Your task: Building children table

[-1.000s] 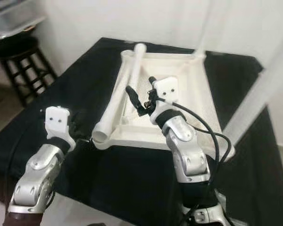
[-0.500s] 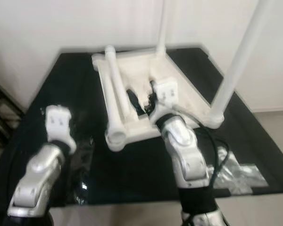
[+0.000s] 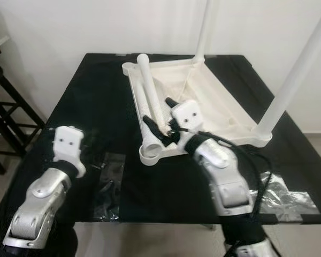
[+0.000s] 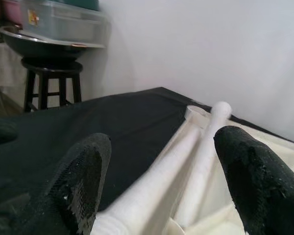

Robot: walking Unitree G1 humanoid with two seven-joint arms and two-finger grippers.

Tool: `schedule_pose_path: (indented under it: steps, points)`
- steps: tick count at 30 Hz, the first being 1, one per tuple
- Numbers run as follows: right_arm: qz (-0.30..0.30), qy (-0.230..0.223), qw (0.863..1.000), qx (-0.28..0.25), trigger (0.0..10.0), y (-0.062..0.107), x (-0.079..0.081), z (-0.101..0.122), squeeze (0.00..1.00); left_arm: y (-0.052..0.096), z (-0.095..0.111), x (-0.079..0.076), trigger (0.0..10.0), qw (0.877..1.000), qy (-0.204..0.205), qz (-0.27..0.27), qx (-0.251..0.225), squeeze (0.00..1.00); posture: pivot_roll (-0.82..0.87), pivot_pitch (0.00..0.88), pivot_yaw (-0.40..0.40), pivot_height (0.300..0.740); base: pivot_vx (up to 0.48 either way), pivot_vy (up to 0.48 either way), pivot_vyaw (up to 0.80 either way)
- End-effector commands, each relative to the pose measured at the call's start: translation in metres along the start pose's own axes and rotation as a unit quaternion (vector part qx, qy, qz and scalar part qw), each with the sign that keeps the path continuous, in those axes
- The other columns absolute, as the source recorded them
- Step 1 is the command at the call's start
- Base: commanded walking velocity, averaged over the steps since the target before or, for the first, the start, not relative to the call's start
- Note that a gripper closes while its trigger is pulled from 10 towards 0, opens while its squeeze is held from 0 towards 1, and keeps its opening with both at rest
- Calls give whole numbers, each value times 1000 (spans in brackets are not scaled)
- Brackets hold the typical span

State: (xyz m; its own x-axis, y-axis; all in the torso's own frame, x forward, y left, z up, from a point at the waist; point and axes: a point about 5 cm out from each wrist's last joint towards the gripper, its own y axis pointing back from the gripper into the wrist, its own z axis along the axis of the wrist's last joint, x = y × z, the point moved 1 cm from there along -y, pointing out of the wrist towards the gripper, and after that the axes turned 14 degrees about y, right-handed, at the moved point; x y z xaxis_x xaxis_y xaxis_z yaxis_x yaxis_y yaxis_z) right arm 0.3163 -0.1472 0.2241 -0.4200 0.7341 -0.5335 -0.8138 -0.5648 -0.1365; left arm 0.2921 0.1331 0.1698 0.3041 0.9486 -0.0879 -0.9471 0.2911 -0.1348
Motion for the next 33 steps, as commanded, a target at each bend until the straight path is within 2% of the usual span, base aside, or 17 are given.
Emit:
schedule_pose_path:
  steps: [1, 2, 3, 6, 8, 10, 13, 15, 17, 23, 26, 33]
  points:
    - [-11, -13, 1000, 19, 10000, 6, -4, -11, 0, 3, 0, -5, 10000, 999, -15, -33, 3, 0, 64, 100, -5, 740, 0, 0, 0]
    - [-38, -22, 998, 38, 10000, 10, -11, -19, 0, 5, 2, -14, 10000, 996, -30, -85, 9, 1000, 65, 100, -10, 740, 0, 0, 0]
    - [-66, -28, 995, 65, 10000, 14, -16, -29, 0, 7, 2, -22, 10000, 989, -58, -136, 17, 1000, 67, 99, -11, 740, 0, 0, 0]
    - [-82, -30, 993, 82, 10000, 16, -19, -35, 0, 8, 2, -26, 10000, 983, -76, -166, 24, 1000, 67, 99, -11, 740, 0, 0, 0]
    - [-105, -33, 986, 123, 10000, 21, -20, -51, 0, 7, 1, -34, 10000, 967, -134, -212, 39, 1000, 65, 97, -7, 740, 0, 0, 0]
    - [-111, -45, 984, 134, 10000, 23, -18, -57, 0, 2, 3, -40, 10000, 955, -165, -241, 41, 1000, 62, 97, -5, 740, 0, 0, 0]
    - [-113, -52, 983, 137, 10000, 24, -17, -59, 0, -3, 6, -49, 10000, 941, -186, -279, 41, 1000, 62, 97, -5, 740, 0, 0, 0]
    - [-120, -51, 981, 146, 10000, 24, -17, -62, 0, -8, 16, -60, 10000, 928, -190, -318, 31, 1000, 57, 97, -3, 740, 0, 0, 0]
    - [-122, -47, 979, 154, 10000, 24, -17, -65, 0, -13, 24, -64, 10000, 921, -201, -332, 22, 1000, 57, 97, -3, 740, 0, 0, 0]
    - [-124, -46, 978, 160, 10000, 23, -14, -68, 0, -18, 29, -69, 10000, 913, -211, -350, 20, 1000, 57, 98, 2, 740, 0, 0, 0]
    - [-127, -43, 977, 167, 10000, 23, -12, -69, 0, -22, 21, -74, 10000, 908, -217, -358, 33, 1000, 52, 99, 5, 740, 0, 0, 0]
    - [-132, -43, 976, 167, 10000, 20, -12, -68, 0, -42, 13, -72, 10000, 912, -275, -300, 47, 1000, 54, 97, 5, 740, 0, 0, 0]
